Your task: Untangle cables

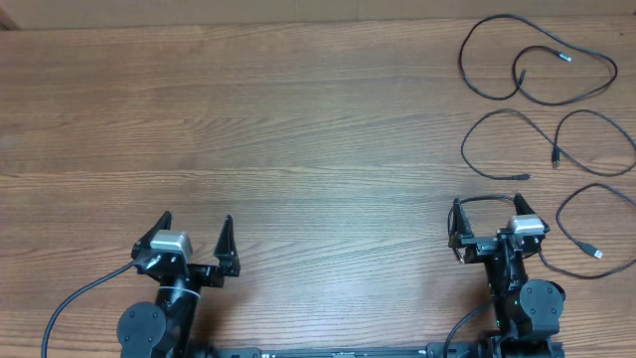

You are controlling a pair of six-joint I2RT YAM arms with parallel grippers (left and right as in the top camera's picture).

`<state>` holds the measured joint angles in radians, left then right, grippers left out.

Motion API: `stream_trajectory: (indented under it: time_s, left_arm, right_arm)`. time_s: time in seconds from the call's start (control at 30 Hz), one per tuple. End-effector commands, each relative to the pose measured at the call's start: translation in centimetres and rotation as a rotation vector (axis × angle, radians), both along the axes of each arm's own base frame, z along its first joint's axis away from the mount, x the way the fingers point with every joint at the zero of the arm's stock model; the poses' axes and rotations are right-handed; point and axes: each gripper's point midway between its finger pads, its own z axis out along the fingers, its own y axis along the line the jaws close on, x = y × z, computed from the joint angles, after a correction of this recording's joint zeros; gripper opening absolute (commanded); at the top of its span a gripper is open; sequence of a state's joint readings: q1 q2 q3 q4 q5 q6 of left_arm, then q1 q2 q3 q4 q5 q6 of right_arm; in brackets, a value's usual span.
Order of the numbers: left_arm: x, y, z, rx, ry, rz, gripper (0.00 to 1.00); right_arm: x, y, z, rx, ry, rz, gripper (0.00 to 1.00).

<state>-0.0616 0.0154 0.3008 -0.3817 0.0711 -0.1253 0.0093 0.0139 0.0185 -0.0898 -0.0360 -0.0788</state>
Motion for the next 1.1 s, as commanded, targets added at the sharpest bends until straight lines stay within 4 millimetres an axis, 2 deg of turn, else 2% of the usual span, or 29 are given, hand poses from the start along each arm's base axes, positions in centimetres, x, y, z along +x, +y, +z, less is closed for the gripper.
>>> stream_trajectory:
  time_s: [0.0,0.17,0.63,0.87,0.97,1.07]
  left_arm:
    - [0.3,0.4,0.5,0.031,-0.049,0.018,1.00]
    - [0.8,0.4,1.8,0.053,-0.144,0.018,1.00]
    - [2.3,0.7,0.6,0.041,-0.297,0.047,1.00]
    - [2.4,1.9,0.6,0.035,-0.311,0.119,1.00]
    - [2.6,2.8,-0.5,0.038,-0.266,0.168,1.00]
    - [2.8,3.8,-3.3,0.047,-0.149,0.224,1.00]
  right_arm:
    - [0.0,0.0,-0.1,-0.001,-0.006,-0.005,1.00]
    - [0.0,0.0,-0.1,-0.001,-0.006,-0.004,1.00]
    - [0.0,0.0,-0.1,-0.001,-0.006,-0.005,1.00]
    - [0.0,0.0,-0.1,-0.001,-0.006,-0.005,1.00]
    - [0.0,0.0,-0.1,-0.001,-0.006,-0.005,1.00]
    - [0.0,0.0,-0.1,-0.001,-0.006,-0.005,1.00]
